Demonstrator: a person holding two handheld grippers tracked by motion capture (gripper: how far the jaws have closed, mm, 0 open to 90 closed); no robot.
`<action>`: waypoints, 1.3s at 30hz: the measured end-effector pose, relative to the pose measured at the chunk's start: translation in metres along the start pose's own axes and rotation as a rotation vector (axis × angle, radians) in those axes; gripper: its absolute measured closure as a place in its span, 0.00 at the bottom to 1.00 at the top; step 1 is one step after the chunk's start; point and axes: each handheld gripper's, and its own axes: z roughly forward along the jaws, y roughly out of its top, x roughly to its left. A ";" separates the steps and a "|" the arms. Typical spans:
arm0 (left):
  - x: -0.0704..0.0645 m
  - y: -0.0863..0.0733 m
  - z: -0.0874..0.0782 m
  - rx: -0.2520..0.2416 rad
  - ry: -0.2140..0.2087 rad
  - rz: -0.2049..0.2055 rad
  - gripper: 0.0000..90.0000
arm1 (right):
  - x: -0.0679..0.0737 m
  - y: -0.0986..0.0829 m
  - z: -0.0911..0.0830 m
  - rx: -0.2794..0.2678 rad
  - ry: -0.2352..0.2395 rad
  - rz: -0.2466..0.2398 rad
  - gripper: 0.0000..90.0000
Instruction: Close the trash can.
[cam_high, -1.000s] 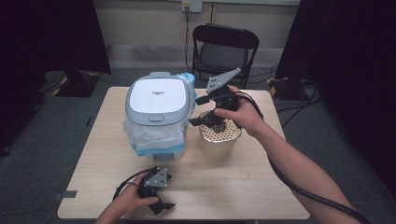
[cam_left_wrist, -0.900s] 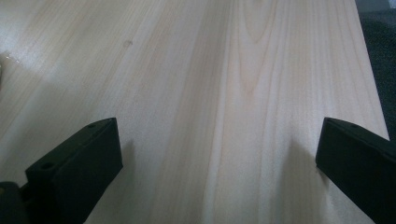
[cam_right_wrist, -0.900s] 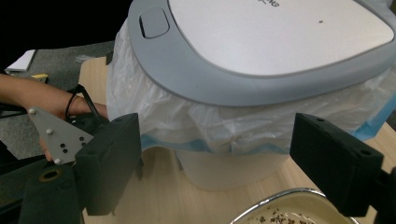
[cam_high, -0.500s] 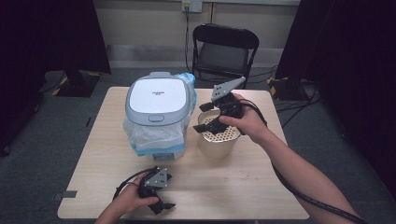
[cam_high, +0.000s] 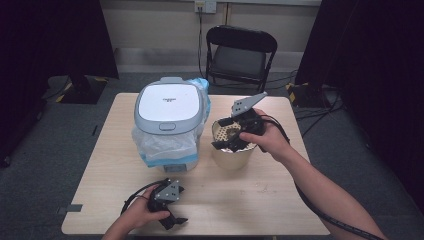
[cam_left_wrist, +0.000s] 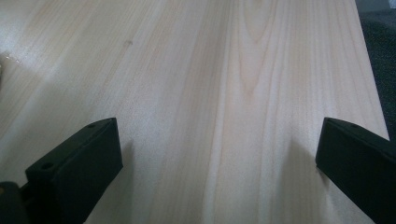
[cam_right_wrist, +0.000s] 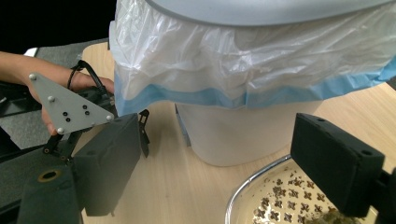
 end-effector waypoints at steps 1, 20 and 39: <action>0.000 0.000 0.000 0.000 0.000 0.000 0.00 | 0.000 -0.001 0.000 -0.002 -0.001 0.003 0.17; 0.000 0.000 0.001 -0.003 -0.008 -0.009 0.00 | 0.004 -0.032 -0.008 -0.003 -0.009 0.028 0.17; -0.001 0.000 0.001 -0.007 -0.007 -0.015 0.00 | 0.011 -0.063 -0.017 0.042 -0.034 0.010 0.17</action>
